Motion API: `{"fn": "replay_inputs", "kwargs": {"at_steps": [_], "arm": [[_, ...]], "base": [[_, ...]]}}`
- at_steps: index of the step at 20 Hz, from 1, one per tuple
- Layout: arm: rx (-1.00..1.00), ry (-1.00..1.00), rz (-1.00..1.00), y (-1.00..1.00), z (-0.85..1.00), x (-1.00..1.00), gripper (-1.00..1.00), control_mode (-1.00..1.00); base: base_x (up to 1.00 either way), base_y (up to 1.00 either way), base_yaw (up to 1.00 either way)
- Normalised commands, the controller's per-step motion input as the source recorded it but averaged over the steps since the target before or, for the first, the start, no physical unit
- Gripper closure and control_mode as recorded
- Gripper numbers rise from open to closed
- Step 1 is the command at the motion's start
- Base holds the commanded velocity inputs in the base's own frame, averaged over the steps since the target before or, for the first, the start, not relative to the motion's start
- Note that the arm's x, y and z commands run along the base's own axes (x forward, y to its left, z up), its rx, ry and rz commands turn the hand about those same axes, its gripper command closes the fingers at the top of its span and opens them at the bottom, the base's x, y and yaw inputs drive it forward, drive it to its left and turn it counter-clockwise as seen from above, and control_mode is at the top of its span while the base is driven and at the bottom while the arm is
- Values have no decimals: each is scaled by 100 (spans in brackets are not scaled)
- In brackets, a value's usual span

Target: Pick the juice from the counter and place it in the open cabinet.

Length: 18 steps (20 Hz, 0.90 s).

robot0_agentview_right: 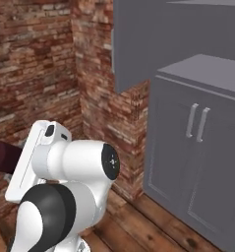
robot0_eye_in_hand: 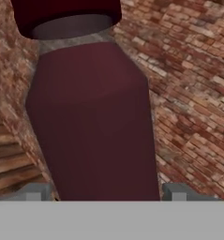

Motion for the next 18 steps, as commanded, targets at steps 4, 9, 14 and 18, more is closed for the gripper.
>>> {"fn": "replay_inputs", "kwargs": {"at_steps": [4,9,14,18], "arm": [[0,0,0,0,0,0,100,100],[0,0,0,0,0,0,100,100],[0,0,0,0,0,0,100,100],[0,0,0,0,0,0,100,100]], "base": [[36,0,-32],[44,0,-32],[57,0,-33],[63,0,-35]]}}
